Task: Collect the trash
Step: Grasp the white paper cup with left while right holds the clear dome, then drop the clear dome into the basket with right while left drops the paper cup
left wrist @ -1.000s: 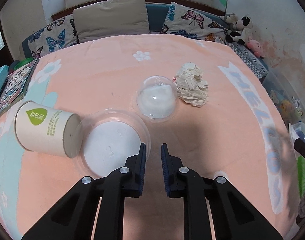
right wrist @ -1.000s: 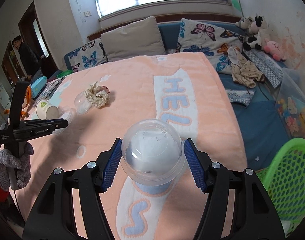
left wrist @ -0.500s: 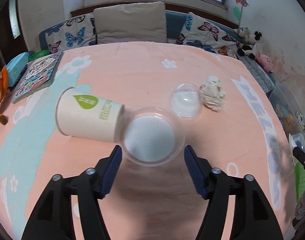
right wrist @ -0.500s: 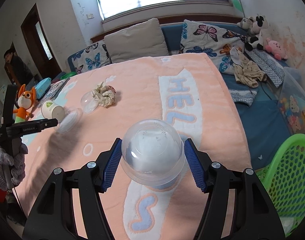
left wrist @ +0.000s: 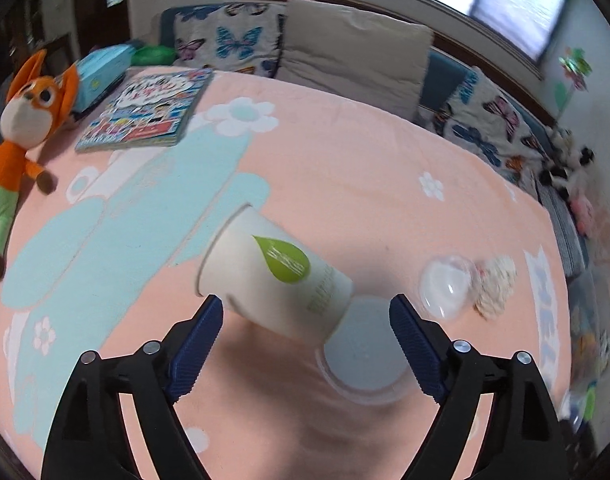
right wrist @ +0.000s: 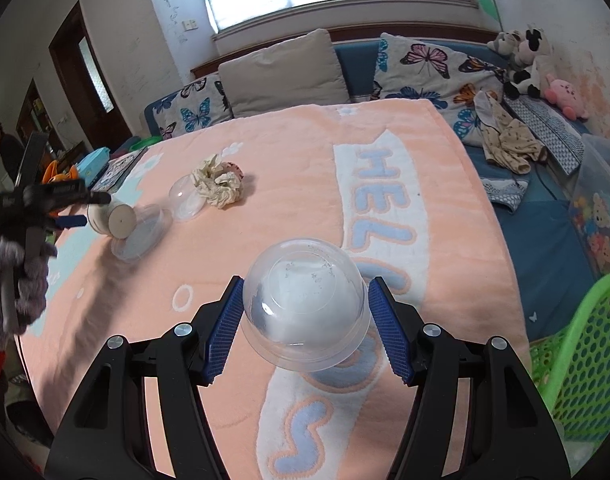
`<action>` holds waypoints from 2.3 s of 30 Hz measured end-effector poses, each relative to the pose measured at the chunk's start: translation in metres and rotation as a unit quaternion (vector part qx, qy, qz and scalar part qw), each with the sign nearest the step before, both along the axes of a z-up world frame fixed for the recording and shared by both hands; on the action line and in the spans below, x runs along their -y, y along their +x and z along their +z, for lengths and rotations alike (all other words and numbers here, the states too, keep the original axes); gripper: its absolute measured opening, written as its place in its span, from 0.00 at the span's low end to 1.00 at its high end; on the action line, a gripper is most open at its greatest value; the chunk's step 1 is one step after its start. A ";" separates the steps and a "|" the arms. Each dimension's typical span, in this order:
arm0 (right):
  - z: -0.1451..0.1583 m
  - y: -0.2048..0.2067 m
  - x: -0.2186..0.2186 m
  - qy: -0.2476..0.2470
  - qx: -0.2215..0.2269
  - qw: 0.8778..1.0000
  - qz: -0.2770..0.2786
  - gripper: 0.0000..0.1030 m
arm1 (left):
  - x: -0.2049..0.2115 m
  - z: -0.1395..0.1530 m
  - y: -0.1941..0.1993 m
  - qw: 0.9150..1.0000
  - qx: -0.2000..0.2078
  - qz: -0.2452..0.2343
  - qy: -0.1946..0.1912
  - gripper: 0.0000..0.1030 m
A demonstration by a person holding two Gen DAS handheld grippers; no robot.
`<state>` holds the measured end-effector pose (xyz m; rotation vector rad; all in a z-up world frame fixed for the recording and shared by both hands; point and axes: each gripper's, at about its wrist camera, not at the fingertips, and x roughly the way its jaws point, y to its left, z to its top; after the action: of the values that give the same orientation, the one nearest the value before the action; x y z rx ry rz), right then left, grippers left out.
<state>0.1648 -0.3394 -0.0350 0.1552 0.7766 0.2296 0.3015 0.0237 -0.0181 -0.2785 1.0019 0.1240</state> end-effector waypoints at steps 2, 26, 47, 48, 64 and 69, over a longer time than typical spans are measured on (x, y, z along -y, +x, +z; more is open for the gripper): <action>-0.001 0.003 -0.002 0.000 -0.001 1.000 0.004 0.62 | -0.008 -0.002 0.009 0.999 -0.010 0.034 -0.015 0.80; 0.000 -0.020 0.026 0.015 -0.002 1.000 -0.025 0.62 | -0.002 0.002 -0.004 0.998 0.018 0.064 -0.013 0.58; 0.021 -0.107 0.098 0.008 0.011 0.993 -0.119 0.62 | 0.191 0.081 -0.120 0.961 0.109 -0.248 -0.052 0.58; 0.019 -0.113 0.106 0.009 0.010 0.992 -0.129 0.62 | 0.208 0.079 -0.123 0.956 0.103 -0.270 -0.058 0.58; -0.014 -0.181 0.207 -0.003 -0.032 0.966 -0.258 0.62 | 0.380 0.058 -0.164 0.891 0.068 -0.446 -0.057 0.58; -0.025 -0.190 0.224 0.004 -0.043 0.959 -0.281 0.62 | 0.413 0.045 -0.173 0.877 0.052 -0.475 -0.048 0.58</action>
<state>-0.0252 -0.5633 -0.0604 0.3864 0.7881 -0.3153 0.1287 -0.3894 0.0270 0.1401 0.9433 -0.8329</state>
